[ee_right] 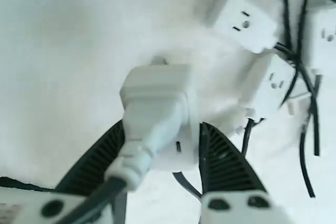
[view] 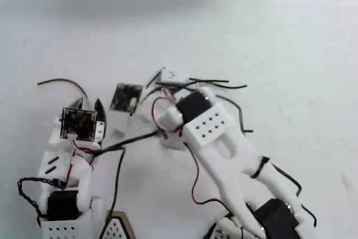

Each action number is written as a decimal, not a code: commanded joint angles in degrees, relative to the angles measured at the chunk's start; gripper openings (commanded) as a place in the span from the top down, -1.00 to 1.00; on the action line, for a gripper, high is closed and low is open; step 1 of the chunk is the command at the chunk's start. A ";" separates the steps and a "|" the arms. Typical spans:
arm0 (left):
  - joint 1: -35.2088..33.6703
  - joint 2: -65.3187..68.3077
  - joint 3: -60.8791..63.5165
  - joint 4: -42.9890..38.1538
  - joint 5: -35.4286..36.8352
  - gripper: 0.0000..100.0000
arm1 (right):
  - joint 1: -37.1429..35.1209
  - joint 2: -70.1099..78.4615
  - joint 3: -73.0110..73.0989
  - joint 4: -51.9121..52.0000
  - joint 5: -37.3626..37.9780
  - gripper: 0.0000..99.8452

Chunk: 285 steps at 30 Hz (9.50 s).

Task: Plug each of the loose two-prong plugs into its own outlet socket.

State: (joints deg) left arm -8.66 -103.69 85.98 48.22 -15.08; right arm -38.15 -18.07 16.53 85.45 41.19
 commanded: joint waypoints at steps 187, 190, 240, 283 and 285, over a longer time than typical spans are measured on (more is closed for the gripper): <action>0.22 -0.40 -0.18 -0.44 0.44 0.73 | 14.55 3.74 -18.02 12.53 -43.96 0.96; 0.92 -0.40 -0.18 -0.44 0.44 0.73 | 14.64 -1.27 -17.93 12.53 -38.95 0.96; 1.63 -0.31 -0.09 -0.26 0.44 0.73 | 7.69 33.36 -2.64 -10.07 -27.52 0.77; 1.63 -0.31 -0.09 -0.35 0.44 0.73 | 7.34 33.71 -6.33 -5.93 -27.52 0.91; 1.63 -0.31 -0.09 -0.35 0.44 0.73 | 7.25 33.71 -6.15 -5.93 -27.52 0.91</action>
State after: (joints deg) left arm -7.69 -103.69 86.07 48.22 -15.08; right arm -31.38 15.87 11.69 80.00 14.29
